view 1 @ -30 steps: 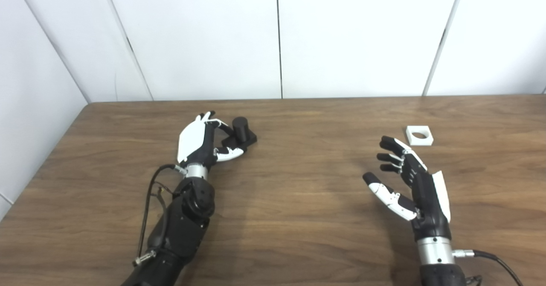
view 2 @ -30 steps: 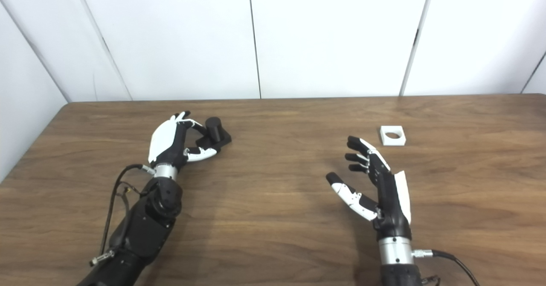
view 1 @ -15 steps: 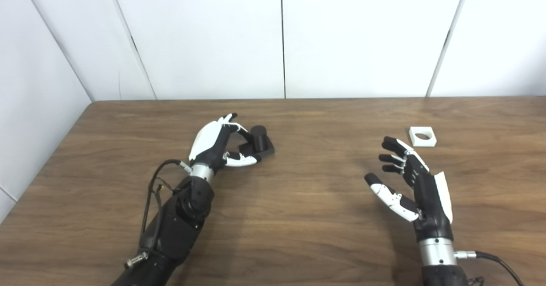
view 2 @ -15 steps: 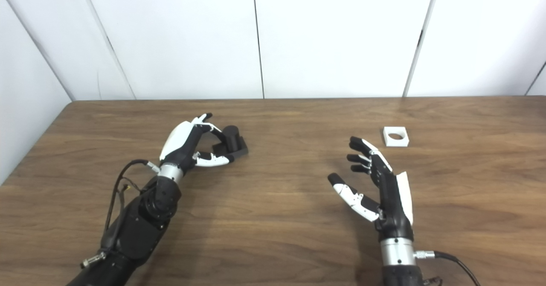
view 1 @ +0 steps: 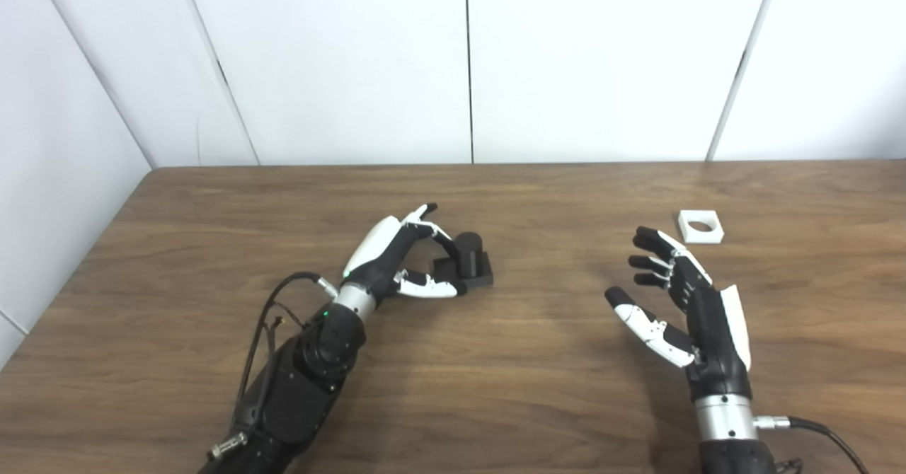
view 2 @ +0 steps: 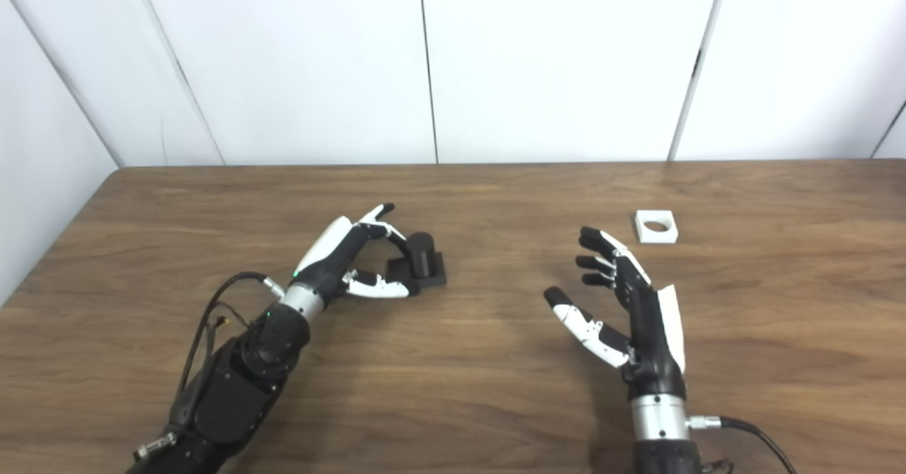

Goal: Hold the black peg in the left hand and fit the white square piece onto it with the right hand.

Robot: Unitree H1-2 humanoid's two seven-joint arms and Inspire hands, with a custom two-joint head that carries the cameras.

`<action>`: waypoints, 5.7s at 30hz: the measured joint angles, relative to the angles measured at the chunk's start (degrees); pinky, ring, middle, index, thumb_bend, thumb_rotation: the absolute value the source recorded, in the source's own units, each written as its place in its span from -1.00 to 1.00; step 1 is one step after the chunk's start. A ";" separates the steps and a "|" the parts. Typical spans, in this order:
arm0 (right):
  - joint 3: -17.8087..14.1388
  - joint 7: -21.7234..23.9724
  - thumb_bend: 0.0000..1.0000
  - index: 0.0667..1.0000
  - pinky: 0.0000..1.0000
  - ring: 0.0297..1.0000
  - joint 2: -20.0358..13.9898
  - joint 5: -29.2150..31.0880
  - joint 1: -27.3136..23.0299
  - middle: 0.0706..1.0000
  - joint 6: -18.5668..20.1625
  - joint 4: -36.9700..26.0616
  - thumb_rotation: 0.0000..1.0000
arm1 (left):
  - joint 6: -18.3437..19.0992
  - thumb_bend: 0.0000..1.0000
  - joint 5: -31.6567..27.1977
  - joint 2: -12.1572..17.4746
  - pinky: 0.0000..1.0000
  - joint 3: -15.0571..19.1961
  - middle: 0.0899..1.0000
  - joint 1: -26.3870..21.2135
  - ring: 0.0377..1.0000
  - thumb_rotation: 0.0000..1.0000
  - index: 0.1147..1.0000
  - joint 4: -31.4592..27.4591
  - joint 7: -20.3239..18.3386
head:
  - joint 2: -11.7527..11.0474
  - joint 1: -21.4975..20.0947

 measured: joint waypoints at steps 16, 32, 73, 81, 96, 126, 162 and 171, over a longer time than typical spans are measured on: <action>-0.18 -0.05 0.06 0.59 0.32 0.47 0.07 0.03 -0.02 0.59 0.02 -0.03 -0.33 | -2.15 0.05 0.79 0.49 1.00 -4.60 1.00 3.86 1.00 -0.85 -0.15 -7.12 -1.62 | 0.09 -1.06; -0.39 -1.93 0.07 0.59 0.35 0.49 1.52 -3.15 0.68 0.59 1.42 -1.00 -0.27 | -1.39 0.05 1.81 1.03 1.00 -4.90 1.00 5.88 1.00 -0.87 -0.15 -10.47 -1.88 | -1.84 -14.59; 0.59 12.19 0.27 0.64 0.58 0.84 -29.37 -25.04 -23.86 0.85 17.99 14.10 -0.37 | -2.27 0.05 1.86 1.07 1.00 -4.65 1.00 5.87 1.00 -0.86 -0.15 -10.08 -1.93 | -3.78 -15.47; 4.95 22.40 0.48 0.68 0.81 0.94 -34.49 -21.86 -29.89 0.93 18.00 18.34 -0.28 | -2.77 0.05 1.82 1.00 1.00 -4.61 1.00 5.81 1.00 -0.86 -0.15 -9.79 -1.80 | -3.69 -14.68; 8.75 27.02 0.54 0.75 0.88 0.97 -34.75 -20.21 -30.88 0.98 18.04 20.97 -0.24 | -3.39 0.05 1.82 0.92 1.00 -4.27 1.00 5.93 1.00 -0.86 -0.15 -9.56 -1.76 | -3.52 -14.24; 15.10 26.12 0.49 0.80 0.84 0.94 -32.53 -22.53 -34.52 0.97 17.09 28.74 -0.33 | -3.78 0.05 1.79 0.80 1.00 -3.58 1.00 6.46 1.00 -0.87 -0.15 -9.62 -1.75 | -3.34 -13.01; 17.26 17.79 -0.01 0.31 0.80 0.91 -28.50 -22.00 -42.23 0.85 11.67 45.87 -0.04 | -1.27 0.05 1.80 0.96 1.00 -2.82 1.00 7.54 1.00 -0.86 -0.15 -11.94 -2.48 | -2.29 -11.25; 17.32 16.87 -0.09 0.28 0.87 0.91 -28.28 -22.13 -42.22 0.82 11.69 45.80 -0.09 | -1.25 0.05 1.79 0.96 1.00 -2.81 1.00 7.83 1.00 -0.86 -0.15 -12.32 -2.48 | -2.02 -10.99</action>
